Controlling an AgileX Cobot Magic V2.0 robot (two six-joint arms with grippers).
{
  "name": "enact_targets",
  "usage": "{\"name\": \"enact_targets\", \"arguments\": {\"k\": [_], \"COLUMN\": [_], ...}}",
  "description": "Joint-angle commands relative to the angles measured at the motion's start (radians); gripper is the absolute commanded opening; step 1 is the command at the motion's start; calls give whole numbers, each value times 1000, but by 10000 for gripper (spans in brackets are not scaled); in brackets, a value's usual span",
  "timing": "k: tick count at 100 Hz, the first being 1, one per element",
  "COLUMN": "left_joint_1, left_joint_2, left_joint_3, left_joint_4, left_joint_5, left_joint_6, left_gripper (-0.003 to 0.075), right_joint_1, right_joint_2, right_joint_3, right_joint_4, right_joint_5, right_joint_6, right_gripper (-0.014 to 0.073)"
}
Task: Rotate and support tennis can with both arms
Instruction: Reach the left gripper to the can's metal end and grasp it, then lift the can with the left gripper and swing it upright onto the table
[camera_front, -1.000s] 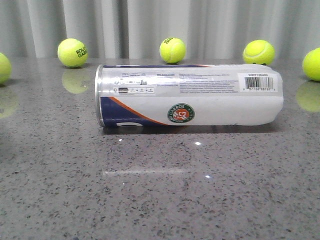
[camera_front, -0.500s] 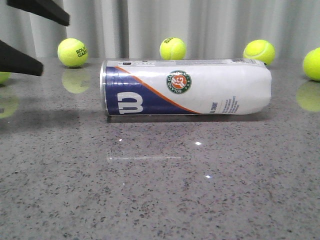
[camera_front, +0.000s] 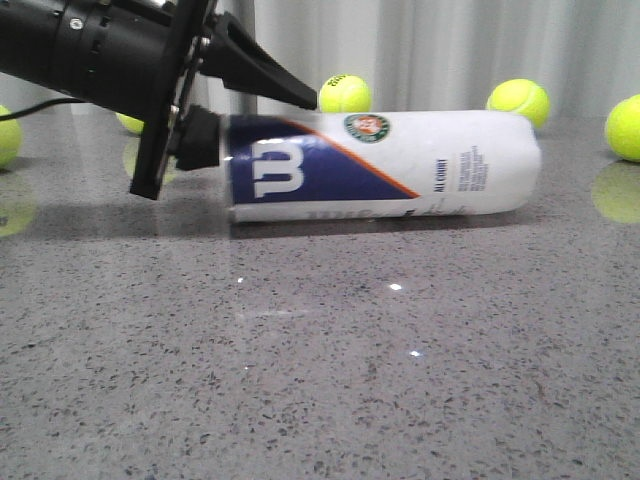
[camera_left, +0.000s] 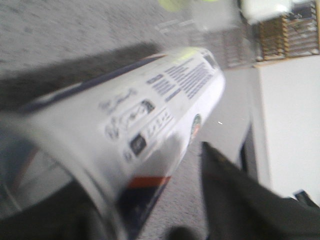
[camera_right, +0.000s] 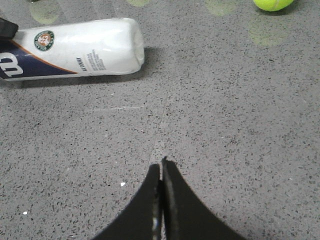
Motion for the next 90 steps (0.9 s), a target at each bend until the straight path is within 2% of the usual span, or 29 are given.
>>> {"name": "enact_targets", "arguments": {"k": [1, 5, 20, 28, 49, 58, 73, 90], "left_joint_1": [-7, -7, -5, -5, -5, -5, -5, -5], "left_joint_2": [-34, -34, -34, -48, -161, -233, -350, -423], "left_joint_3": [-35, -35, -36, -39, -85, -135, -261, -436], "left_joint_4": [-94, -108, -186, -212, -151, -1, 393, 719], "left_joint_5": [103, 114, 215, 217, 213, 177, 126, 213], "left_joint_6": [8, 18, 71, 98, 148, 103, -112, -339], "left_gripper": [56, -20, -18, -19, -19, -19, -19, -19], "right_joint_1": [-5, -5, -5, -5, -5, -5, -5, -5], "right_joint_2": [12, 12, 12, 12, 12, 12, 12, 12], "right_joint_3": [-22, -22, -22, -22, -22, -22, -22, -22], "right_joint_4": [-9, -9, -9, -9, -9, -9, -9, -9], "right_joint_5": [-65, -65, -65, -65, -65, -65, -65, -65], "right_joint_6": [-2, -2, -2, -2, -2, -2, -2, -2], "right_gripper": [-68, -68, -68, -68, -68, -68, -68, -68]}}
